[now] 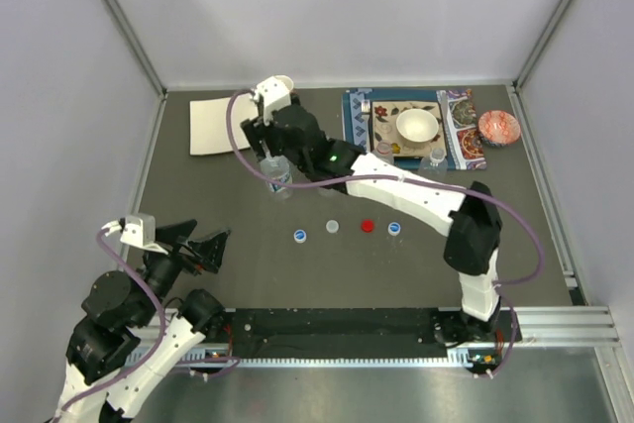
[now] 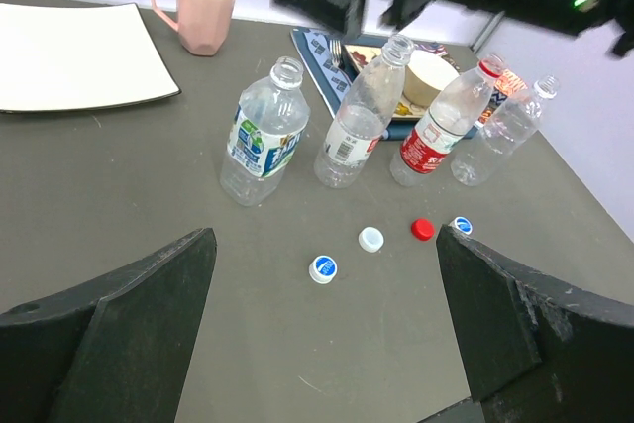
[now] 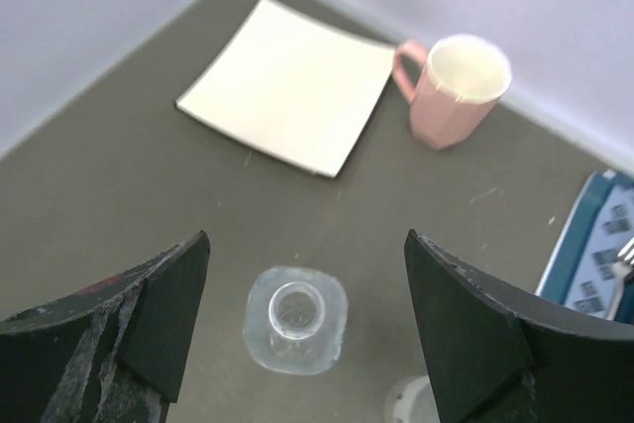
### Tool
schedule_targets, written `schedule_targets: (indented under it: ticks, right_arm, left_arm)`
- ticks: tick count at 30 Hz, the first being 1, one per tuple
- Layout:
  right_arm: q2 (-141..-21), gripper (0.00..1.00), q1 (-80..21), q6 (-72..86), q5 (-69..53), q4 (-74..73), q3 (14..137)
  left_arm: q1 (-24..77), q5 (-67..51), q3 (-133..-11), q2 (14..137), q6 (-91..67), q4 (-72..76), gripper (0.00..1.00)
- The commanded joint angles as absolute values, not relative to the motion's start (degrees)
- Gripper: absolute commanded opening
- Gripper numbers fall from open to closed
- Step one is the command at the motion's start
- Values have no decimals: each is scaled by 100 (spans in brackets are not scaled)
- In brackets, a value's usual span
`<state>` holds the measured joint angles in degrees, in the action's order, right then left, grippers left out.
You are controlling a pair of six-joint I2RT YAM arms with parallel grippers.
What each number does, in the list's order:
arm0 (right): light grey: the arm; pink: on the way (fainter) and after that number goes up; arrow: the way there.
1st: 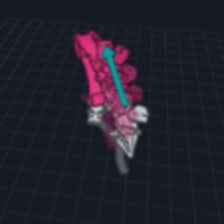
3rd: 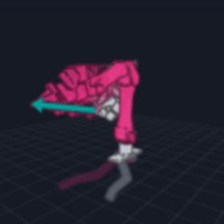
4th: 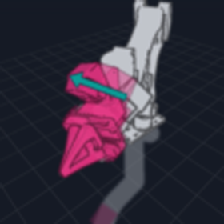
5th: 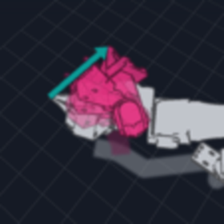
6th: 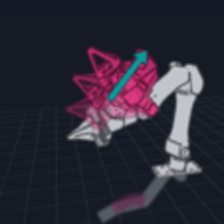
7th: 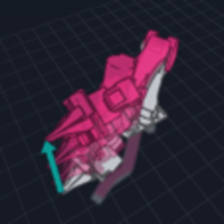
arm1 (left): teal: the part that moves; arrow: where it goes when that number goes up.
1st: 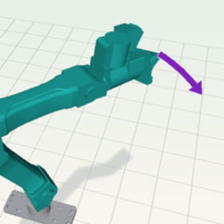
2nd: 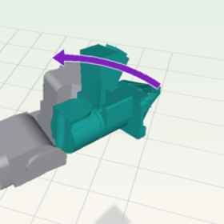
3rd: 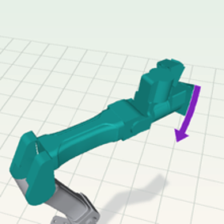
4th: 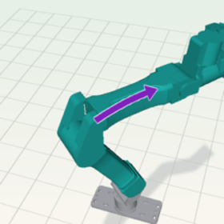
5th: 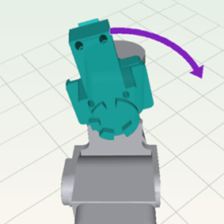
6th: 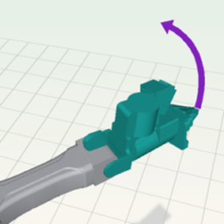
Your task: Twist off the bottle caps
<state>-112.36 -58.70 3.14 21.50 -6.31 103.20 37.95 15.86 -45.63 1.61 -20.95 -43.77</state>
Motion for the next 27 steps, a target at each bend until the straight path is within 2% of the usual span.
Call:
schedule_targets:
  ticks: [1,5,10,11,12,16,20,27]
  right_arm:
    - [-9960,80,-5985,26,2417,-702,10933]
    - [-8809,80,-6266,-351,2846,-949,10417]
    - [-6657,82,-6749,-475,3190,-1080,8432]
    - [-6349,86,-6767,-388,3373,-1203,8098]
    - [-6032,86,-6768,-91,3479,-1291,7390]
    - [-4329,87,-6768,456,4112,-1615,6049]
    - [-3510,88,-6776,1132,4254,-2064,5336]
    - [-2857,89,-6768,1520,4517,-2364,4580]
  left_arm:
    - [3797,1564,-4588,123,-2118,-4148,99]
    - [3797,1994,-4579,473,-2294,-4271,99]
    - [3797,2346,-4509,1290,-2768,-4420,99]
    - [3797,2399,-4535,1597,-2856,-4473,99]
    - [3788,2504,-4570,1739,-3030,-4508,99]
    - [3788,2610,-4579,2266,-3216,-4395,99]
    - [3797,2672,-4570,2408,-3366,-4176,99]
    - [3788,2821,-4561,2689,-3542,-3929,99]
